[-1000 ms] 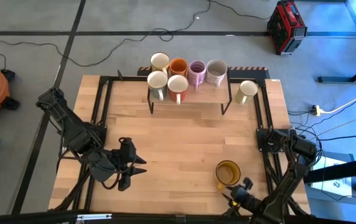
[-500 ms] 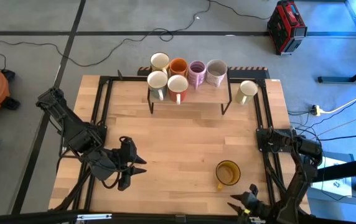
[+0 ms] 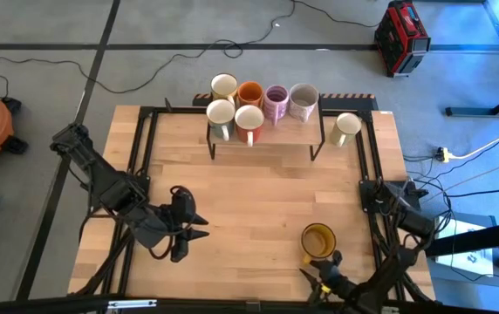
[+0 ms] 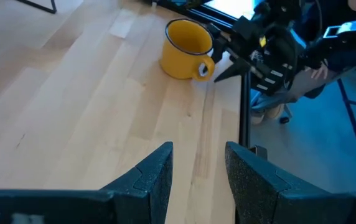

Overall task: Place coffee mugs
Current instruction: Put the yellow mug on the shelf

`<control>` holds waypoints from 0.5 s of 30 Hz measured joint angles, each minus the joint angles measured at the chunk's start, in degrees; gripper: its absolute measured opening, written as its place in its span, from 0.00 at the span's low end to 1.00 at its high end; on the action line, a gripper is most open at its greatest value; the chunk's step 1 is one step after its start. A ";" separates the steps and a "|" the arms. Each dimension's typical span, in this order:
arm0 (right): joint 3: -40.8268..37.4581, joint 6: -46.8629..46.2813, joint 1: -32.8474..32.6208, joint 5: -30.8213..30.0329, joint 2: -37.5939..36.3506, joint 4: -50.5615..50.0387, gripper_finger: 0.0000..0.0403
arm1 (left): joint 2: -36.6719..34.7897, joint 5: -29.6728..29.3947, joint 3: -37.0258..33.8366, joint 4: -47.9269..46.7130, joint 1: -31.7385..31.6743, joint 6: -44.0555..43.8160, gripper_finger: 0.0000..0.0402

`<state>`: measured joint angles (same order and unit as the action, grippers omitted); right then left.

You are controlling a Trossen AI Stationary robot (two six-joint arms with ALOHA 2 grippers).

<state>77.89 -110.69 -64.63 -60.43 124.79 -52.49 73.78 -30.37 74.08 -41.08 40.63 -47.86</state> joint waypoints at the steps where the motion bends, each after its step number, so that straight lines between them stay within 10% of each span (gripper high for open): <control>1: 0.00 -0.36 0.05 -0.01 0.33 -0.02 0.38 | 0.00 0.00 0.00 0.00 -0.24 0.00 0.35; 15: 0.00 -1.39 4.86 -8.93 4.36 1.93 0.38 | 0.00 0.91 0.00 0.00 -2.67 0.24 0.35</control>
<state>77.89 -112.08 -59.77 -69.36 129.16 -50.57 73.78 -29.46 74.08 -41.08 37.96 -47.62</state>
